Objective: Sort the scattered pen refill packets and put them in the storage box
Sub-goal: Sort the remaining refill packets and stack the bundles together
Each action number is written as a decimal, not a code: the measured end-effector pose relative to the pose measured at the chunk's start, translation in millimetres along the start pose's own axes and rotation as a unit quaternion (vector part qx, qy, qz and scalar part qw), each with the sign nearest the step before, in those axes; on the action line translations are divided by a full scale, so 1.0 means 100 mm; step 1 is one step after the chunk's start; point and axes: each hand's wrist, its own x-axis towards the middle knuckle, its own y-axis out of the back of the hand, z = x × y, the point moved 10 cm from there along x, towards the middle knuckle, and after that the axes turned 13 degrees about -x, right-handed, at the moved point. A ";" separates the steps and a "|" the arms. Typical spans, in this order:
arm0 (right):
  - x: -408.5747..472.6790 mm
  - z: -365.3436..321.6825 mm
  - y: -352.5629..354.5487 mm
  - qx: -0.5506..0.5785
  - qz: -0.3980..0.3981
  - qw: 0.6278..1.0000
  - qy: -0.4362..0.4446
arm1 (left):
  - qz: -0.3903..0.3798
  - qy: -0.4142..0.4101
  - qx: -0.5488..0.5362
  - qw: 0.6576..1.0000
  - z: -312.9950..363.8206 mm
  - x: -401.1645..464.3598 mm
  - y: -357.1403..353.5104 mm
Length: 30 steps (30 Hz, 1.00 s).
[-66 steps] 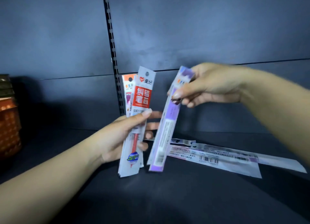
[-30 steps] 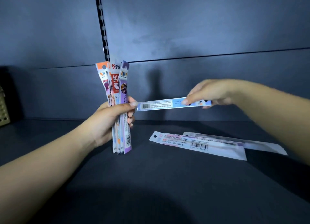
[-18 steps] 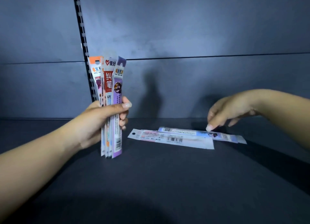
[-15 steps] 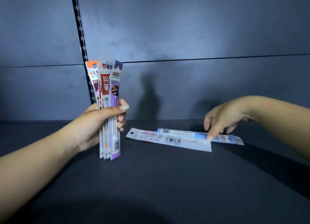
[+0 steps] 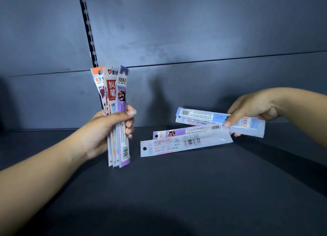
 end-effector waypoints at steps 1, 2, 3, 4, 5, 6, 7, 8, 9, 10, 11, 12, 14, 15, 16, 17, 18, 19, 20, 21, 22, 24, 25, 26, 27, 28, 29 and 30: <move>-0.01 0.00 0.02 0.006 0.010 1.000 0.001 | 0.001 -0.001 0.001 1.000 0.00 0.00 0.01; -0.02 -0.01 0.05 0.011 0.023 1.000 0.004 | 0.002 -0.001 0.002 1.000 0.00 0.00 0.02; -0.03 -0.03 0.08 0.017 0.035 0.999 0.009 | 0.002 -0.001 0.003 1.000 0.00 0.00 0.02; -0.05 -0.05 0.11 0.022 0.046 0.999 0.013 | 0.000 -0.001 0.005 1.000 0.00 0.00 0.02; -0.06 -0.08 0.14 0.030 0.055 0.998 0.018 | 0.000 0.001 0.008 1.000 0.00 -0.01 0.02; -0.09 -0.11 0.16 0.038 0.063 0.997 0.023 | 0.003 0.002 0.011 1.000 0.00 0.00 0.02; -0.12 -0.14 0.18 0.048 0.071 0.996 0.027 | 0.009 0.003 0.011 1.000 -0.01 0.00 0.03; -0.14 -0.17 0.21 0.062 0.078 0.994 0.035 | 0.019 0.003 0.008 1.000 -0.01 0.00 0.05; -0.17 -0.21 0.23 0.084 0.087 0.992 0.044 | 0.032 0.003 0.004 0.999 0.00 0.01 0.07; -0.19 -0.25 0.25 0.118 0.096 0.987 0.054 | 0.045 0.002 0.003 0.999 0.00 0.01 0.09; -0.20 -0.30 0.26 0.159 0.104 0.980 0.065 | 0.059 0.000 0.003 0.998 0.00 0.01 0.10; -0.21 -0.34 0.25 0.196 0.111 0.972 0.074 | 0.073 -0.002 0.004 0.997 0.01 0.01 0.13; -0.20 -0.45 0.20 0.240 0.123 0.959 0.088 | 0.108 -0.006 0.003 0.994 0.02 0.01 0.19; -0.18 -0.50 0.17 0.258 0.132 0.953 0.091 | 0.125 -0.006 -0.001 0.992 0.02 0.00 0.21; -0.17 -0.53 0.15 0.281 0.144 0.944 0.095 | 0.137 -0.007 -0.005 0.990 0.03 0.00 0.23; -0.16 -0.55 0.14 0.309 0.161 0.932 0.096 | 0.147 -0.009 -0.010 0.989 0.04 0.00 0.24; -0.15 -0.56 0.14 0.338 0.181 0.918 0.097 | 0.152 -0.013 -0.014 0.988 0.06 0.01 0.25; -0.16 -0.56 0.14 0.367 0.201 0.903 0.097 | 0.155 -0.016 -0.018 0.988 0.09 0.01 0.26; -0.17 -0.54 0.14 0.393 0.219 0.888 0.097 | 0.155 -0.019 -0.020 0.988 0.09 0.01 0.26; -0.18 -0.53 0.15 0.418 0.233 0.873 0.099 | 0.156 -0.022 -0.021 0.987 0.10 0.01 0.26; -0.20 -0.54 0.14 0.440 0.241 0.859 0.105 | 0.162 -0.028 -0.022 0.986 0.09 0.01 0.27; -0.24 -0.60 0.07 0.470 0.238 0.841 0.125 | 0.186 -0.039 -0.042 0.981 0.06 0.01 0.32; -0.26 -0.65 0.01 0.476 0.234 0.838 0.133 | 0.198 -0.038 -0.058 0.978 0.03 0.01 0.34; -0.26 -0.69 -0.06 0.475 0.230 0.838 0.136 | 0.207 -0.034 -0.073 0.975 0.00 0.01 0.36; -0.26 -0.72 -0.15 0.471 0.227 0.842 0.134 | 0.212 -0.028 -0.085 0.973 -0.03 0.01 0.36; -0.24 -0.74 -0.24 0.464 0.223 0.847 0.131 | 0.213 -0.021 -0.093 0.972 -0.05 0.01 0.36; -0.23 -0.76 -0.34 0.455 0.217 0.854 0.128 | 0.212 -0.018 -0.099 0.972 -0.06 0.01 0.36; -0.22 -0.78 -0.43 0.446 0.206 0.861 0.128 | 0.214 -0.023 -0.104 0.971 -0.04 0.01 0.36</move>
